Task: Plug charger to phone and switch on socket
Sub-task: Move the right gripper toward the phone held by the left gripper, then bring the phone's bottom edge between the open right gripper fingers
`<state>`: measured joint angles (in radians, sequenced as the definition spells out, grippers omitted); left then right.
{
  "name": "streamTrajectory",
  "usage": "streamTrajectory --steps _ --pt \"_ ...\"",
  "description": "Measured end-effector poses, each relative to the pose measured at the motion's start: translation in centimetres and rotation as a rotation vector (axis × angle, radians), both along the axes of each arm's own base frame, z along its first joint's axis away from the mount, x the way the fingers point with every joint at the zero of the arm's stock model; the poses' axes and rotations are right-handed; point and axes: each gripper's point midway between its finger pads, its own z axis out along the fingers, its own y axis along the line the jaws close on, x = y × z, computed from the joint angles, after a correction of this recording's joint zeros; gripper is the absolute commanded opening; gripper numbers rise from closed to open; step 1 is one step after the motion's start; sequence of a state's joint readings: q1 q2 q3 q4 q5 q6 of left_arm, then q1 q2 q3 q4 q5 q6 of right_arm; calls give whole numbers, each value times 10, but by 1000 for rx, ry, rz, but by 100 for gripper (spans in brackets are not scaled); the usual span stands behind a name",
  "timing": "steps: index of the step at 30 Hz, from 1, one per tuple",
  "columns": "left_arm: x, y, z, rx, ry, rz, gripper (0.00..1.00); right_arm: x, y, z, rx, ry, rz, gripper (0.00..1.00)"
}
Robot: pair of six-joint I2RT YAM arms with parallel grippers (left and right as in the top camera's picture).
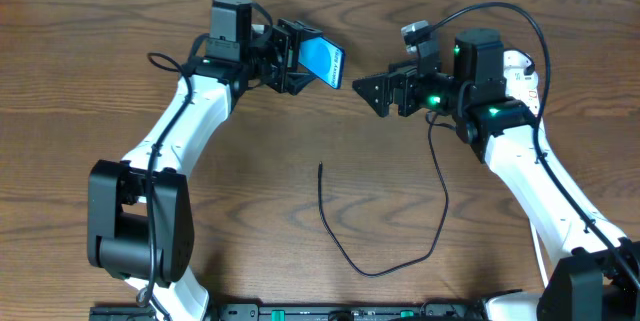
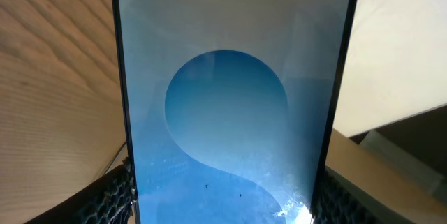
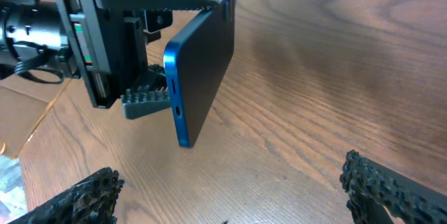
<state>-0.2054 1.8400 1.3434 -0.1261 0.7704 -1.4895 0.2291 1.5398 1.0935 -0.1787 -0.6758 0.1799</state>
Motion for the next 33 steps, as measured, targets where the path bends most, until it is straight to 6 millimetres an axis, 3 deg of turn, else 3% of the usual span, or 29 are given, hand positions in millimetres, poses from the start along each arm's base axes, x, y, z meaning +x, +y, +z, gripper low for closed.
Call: streamTrajectory --steps 14,33 --pt "-11 -31 -5 49 -13 -30 7 -1 2 -5 -14 13 -3 99" --pt "-10 -51 -2 67 -44 0 7 4 -3 -9 -49 7 -46 99"
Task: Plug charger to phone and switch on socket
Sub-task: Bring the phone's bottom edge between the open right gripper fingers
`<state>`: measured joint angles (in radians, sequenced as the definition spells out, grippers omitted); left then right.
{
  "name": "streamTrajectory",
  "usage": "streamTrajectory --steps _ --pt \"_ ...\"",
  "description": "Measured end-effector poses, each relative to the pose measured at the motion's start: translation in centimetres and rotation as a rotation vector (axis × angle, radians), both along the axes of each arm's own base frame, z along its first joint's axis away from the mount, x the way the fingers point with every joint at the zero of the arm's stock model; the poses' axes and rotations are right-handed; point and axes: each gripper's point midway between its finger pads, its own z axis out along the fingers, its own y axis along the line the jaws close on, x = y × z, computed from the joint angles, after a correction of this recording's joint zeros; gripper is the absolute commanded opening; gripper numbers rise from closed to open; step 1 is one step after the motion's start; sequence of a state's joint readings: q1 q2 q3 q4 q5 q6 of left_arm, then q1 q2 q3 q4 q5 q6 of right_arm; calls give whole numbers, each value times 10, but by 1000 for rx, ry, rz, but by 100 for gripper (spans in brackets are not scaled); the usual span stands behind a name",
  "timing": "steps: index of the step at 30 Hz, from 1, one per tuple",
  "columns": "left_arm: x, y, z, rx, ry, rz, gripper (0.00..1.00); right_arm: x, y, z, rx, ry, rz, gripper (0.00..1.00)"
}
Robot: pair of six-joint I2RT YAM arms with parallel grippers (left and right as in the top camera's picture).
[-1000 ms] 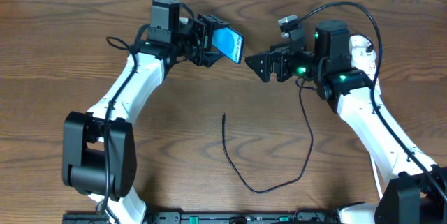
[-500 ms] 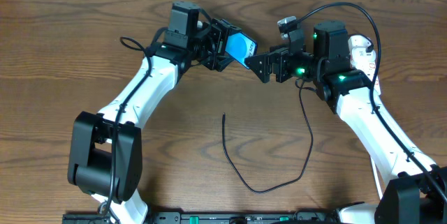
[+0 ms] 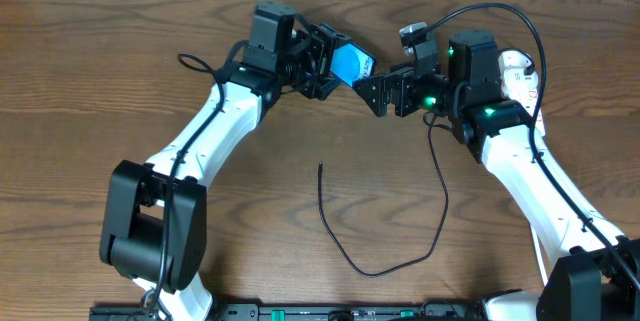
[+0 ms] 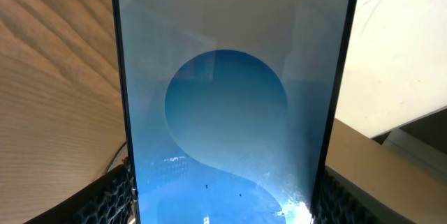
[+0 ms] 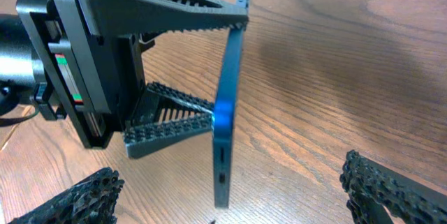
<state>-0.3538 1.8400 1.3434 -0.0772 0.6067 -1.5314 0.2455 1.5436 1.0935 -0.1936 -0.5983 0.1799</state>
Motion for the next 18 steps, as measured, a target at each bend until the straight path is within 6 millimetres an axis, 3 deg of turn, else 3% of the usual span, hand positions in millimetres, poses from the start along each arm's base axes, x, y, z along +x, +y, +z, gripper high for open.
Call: streamTrajectory --steps 18 --pt "-16 -41 11 -50 -7 -44 7 5 -7 -4 -19 17 -61 99"
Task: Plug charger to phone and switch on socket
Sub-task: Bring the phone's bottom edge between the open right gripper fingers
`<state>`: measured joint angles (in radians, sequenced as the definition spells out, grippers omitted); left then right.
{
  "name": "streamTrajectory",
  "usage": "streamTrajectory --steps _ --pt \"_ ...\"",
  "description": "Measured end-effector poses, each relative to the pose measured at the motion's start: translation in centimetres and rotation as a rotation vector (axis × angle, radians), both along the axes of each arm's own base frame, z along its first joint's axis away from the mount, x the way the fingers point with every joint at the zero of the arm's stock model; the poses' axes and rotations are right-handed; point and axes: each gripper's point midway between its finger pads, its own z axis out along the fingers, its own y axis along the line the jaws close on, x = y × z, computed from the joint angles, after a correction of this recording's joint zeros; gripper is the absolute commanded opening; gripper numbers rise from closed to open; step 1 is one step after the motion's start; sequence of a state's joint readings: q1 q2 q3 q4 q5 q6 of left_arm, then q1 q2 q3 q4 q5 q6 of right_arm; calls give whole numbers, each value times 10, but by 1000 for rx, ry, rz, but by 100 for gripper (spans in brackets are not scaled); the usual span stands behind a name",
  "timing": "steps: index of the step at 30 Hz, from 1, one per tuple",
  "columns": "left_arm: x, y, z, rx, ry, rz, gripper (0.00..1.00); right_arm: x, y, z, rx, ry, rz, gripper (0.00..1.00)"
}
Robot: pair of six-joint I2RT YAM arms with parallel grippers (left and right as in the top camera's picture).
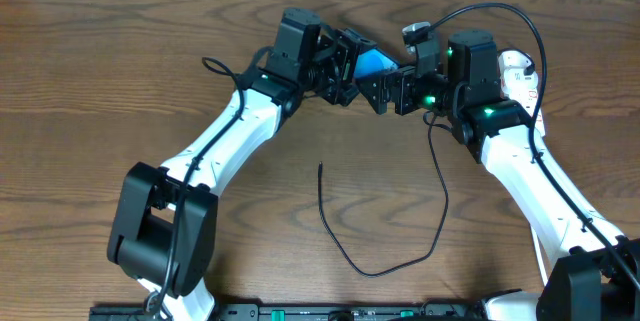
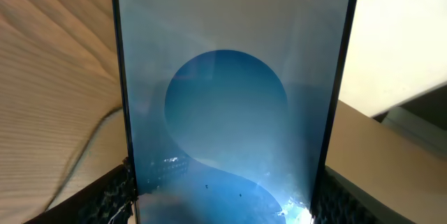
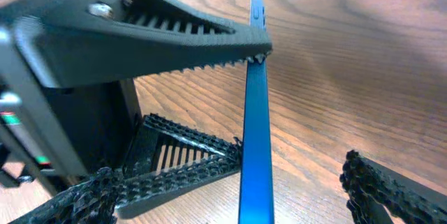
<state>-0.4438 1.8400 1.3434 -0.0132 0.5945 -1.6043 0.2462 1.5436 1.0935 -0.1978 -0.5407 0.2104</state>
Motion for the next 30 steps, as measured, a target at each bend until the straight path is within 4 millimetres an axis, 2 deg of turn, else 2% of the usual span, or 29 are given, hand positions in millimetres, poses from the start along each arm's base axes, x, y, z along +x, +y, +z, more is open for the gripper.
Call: streamTrajectory --steps 6,15,25,30 --pt "-6 -9 1 -16 20 -5 7 1 -1 -1 -1 5 -14 99" --pt "-6 -9 1 -33 51 13 7 2 -2 -1 -4 5 -19 97" --pt "-6 -10 1 -36 56 16 7 2 -6 -5 -18 20 -44 81" --pt "-6 -10 1 -46 73 26 7 3 -6 -5 -19 21 -46 79"
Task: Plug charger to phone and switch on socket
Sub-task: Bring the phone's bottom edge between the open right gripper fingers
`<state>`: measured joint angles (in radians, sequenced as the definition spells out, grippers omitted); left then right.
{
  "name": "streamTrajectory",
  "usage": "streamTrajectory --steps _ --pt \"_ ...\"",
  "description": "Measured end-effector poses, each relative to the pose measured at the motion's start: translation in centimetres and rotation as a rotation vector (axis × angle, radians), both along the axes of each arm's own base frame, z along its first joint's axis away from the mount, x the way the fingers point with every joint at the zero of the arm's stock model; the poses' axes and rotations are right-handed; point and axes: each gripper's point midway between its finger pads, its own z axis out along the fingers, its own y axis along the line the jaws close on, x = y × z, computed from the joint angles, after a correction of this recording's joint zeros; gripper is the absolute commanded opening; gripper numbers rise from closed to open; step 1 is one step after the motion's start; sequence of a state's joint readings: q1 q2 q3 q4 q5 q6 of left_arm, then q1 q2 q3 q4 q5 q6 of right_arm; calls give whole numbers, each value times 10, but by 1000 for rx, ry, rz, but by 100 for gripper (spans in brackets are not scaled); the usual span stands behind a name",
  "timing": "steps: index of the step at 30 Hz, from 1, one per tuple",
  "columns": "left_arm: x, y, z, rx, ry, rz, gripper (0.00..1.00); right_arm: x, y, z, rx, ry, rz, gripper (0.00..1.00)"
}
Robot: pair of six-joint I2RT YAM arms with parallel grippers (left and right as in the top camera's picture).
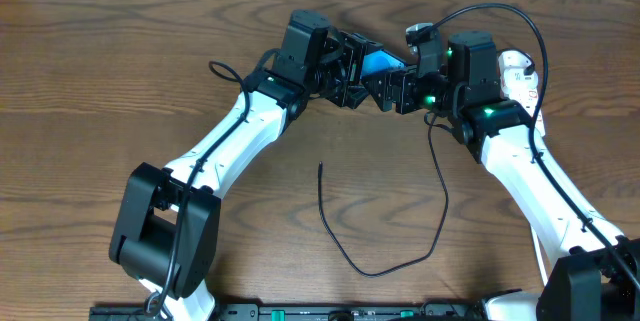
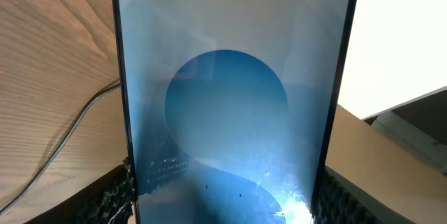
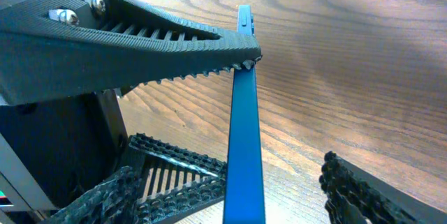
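Note:
The blue phone (image 1: pixel 378 61), screen lit, is held off the table at the back centre, with my left gripper (image 1: pixel 352 65) shut on its two long sides. In the left wrist view the phone (image 2: pixel 227 98) fills the frame between the fingers (image 2: pixel 112 197). My right gripper (image 1: pixel 393 88) faces it, open. In the right wrist view the phone (image 3: pixel 244 140) shows edge-on between my right gripper's (image 3: pixel 230 182) spread fingers (image 3: pixel 356 192); contact cannot be told. The black charger cable (image 1: pixel 345 249) lies loose on the table, its free end (image 1: pixel 320 167) pointing away from me.
The wooden table (image 1: pixel 120 81) carries the cable, which loops up toward the right arm (image 1: pixel 440 176). A white object (image 1: pixel 520 69) sits behind the right arm, partly hidden. A thin cable (image 2: pixel 66 144) crosses the wood beside the phone.
The left gripper has carried the phone slightly further right, so its edge stands a little deeper between the right gripper's open fingers. The charger cable has not moved.
First the left gripper held the phone left of centre, a clear gap from the open right gripper. Then the phone was closer and turned edge-on to the right wrist camera. Later it reached the right fingers, and now it stands between them.

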<state>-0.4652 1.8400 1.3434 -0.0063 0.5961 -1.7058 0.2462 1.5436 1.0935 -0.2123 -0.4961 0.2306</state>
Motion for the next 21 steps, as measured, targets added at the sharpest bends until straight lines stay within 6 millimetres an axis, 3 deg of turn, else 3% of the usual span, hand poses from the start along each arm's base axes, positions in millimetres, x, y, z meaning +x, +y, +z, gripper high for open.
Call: streamTrajectory --steps 13,21 --pt "-4 -3 1 -25 30 -9 7 0 0 0 1 1 -1 72" --pt "-5 -4 2 -27 31 -13 7 0 0 0 4 4 -4 52"
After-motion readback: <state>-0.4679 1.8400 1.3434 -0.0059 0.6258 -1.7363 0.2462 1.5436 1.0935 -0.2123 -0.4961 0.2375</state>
